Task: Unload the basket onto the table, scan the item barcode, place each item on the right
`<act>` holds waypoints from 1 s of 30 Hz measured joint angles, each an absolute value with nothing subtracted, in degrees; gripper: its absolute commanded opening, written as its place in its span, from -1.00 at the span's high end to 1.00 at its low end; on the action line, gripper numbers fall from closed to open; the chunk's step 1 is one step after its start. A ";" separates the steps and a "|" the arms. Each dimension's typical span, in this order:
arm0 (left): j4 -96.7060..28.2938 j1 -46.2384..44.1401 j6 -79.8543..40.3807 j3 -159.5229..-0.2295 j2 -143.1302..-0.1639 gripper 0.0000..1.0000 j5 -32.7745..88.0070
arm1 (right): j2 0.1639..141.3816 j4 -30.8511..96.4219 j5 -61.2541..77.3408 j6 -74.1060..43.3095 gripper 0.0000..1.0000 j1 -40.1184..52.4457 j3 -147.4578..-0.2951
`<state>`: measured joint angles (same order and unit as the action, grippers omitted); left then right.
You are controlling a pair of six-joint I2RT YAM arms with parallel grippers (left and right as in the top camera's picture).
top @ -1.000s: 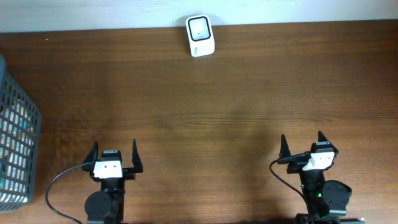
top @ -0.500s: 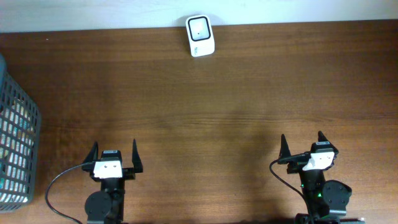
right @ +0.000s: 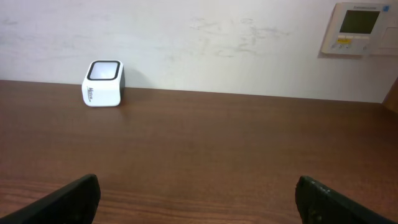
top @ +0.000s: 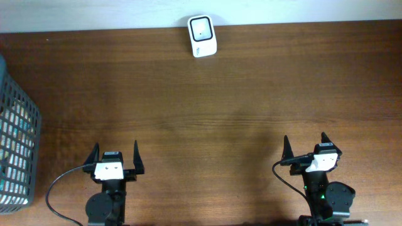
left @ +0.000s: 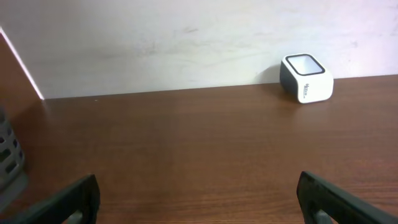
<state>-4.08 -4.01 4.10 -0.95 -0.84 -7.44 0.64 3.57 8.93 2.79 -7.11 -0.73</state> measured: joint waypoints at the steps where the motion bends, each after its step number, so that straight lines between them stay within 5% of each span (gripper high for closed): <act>1: -4.08 -4.01 4.25 -0.95 -0.84 -0.98 -7.92 | 0.64 3.60 8.93 2.81 -0.97 -7.09 -0.73; 14: 9.28 -4.01 9.85 -2.44 -1.89 -0.98 -8.60 | 0.62 3.57 8.93 2.79 -0.97 -7.09 -0.73; 20: 8.03 -4.01 13.69 -22.55 -20.71 -0.98 -7.44 | 0.69 3.53 8.93 2.79 -0.97 -7.11 -0.73; 28: -22.65 -4.01 16.75 -65.28 -53.39 -0.98 -0.08 | 0.69 3.44 8.91 2.76 -0.97 -7.11 -0.73; 30: -40.07 -3.46 16.99 -84.68 -65.36 -0.98 4.75 | 0.69 3.53 8.93 2.76 -0.97 -7.11 -0.73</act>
<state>-40.07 -3.46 16.99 -84.68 -65.36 4.75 0.69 3.53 8.93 2.76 -7.11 -0.73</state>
